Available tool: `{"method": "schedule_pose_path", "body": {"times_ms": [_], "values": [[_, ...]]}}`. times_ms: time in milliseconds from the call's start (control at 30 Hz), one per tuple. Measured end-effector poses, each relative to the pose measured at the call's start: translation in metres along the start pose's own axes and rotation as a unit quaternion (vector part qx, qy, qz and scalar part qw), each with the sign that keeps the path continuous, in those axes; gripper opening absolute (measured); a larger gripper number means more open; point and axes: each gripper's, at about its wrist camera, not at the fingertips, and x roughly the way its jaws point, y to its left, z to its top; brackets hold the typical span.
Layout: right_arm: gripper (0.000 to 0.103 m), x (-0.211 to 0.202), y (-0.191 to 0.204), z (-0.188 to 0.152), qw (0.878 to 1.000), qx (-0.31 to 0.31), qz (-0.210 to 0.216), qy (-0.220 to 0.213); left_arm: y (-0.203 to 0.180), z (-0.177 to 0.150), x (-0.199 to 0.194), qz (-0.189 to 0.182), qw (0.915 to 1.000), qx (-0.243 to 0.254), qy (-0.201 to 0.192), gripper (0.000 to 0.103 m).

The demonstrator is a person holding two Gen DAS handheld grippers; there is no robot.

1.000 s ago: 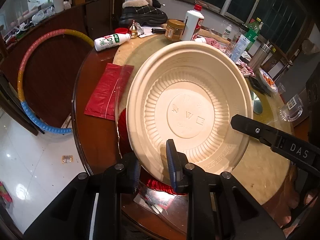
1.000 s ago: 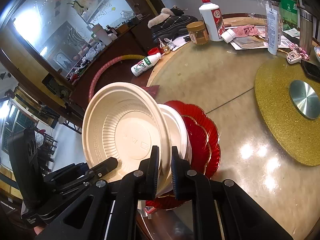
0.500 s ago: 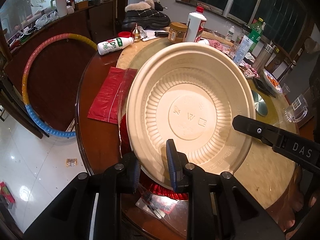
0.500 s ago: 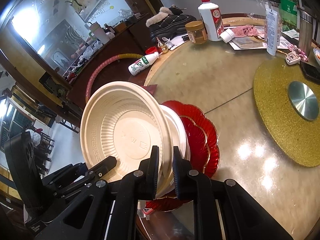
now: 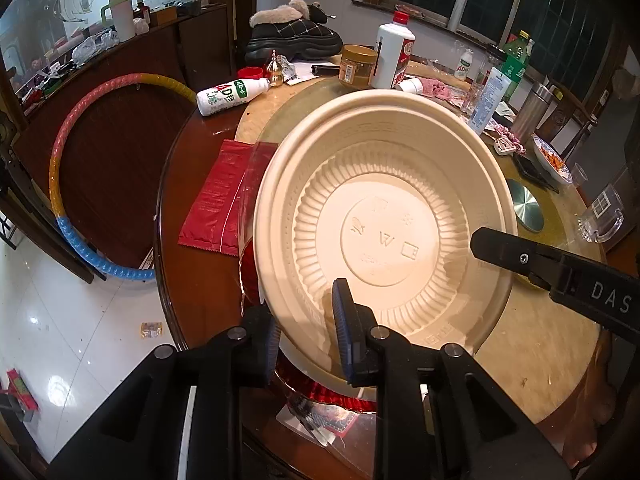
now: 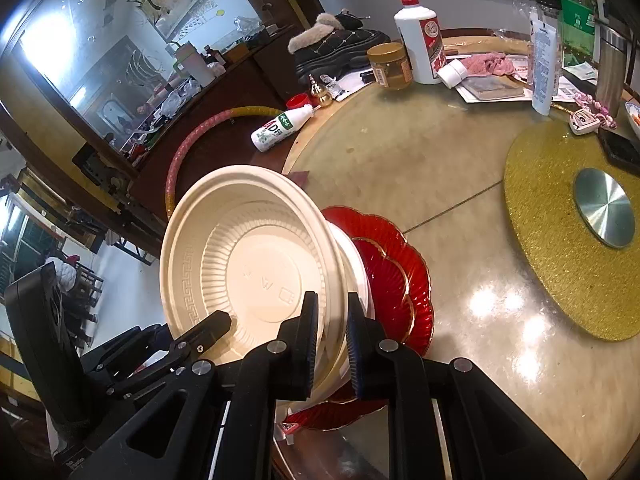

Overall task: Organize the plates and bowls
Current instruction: 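Lower the beige ribbed bowl into the white bowl on the stack, then open both tools to release the beige ribbed bowl and withdraw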

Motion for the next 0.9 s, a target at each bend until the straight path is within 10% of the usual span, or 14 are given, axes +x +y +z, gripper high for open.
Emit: {"method": "schedule_pose_path", "body": {"times_ms": [567, 700, 900], "values": [[0.031, 0.000, -0.002, 0.015, 1.000, 0.003, -0.026, -0.012, 0.008, 0.013, 0.009, 0.010, 0.9997, -0.022, 0.009, 0.025], [0.037, -0.003, -0.003, 0.016, 0.999, 0.004, -0.024, -0.020, 0.008, 0.014, 0.004, 0.023, 0.9993, -0.027, -0.011, 0.054], [0.061, -0.008, -0.001, 0.015, 0.999, 0.002, -0.008, -0.036, 0.004, 0.015, -0.006, 0.044, 0.9980, -0.019, -0.040, 0.058]]}}
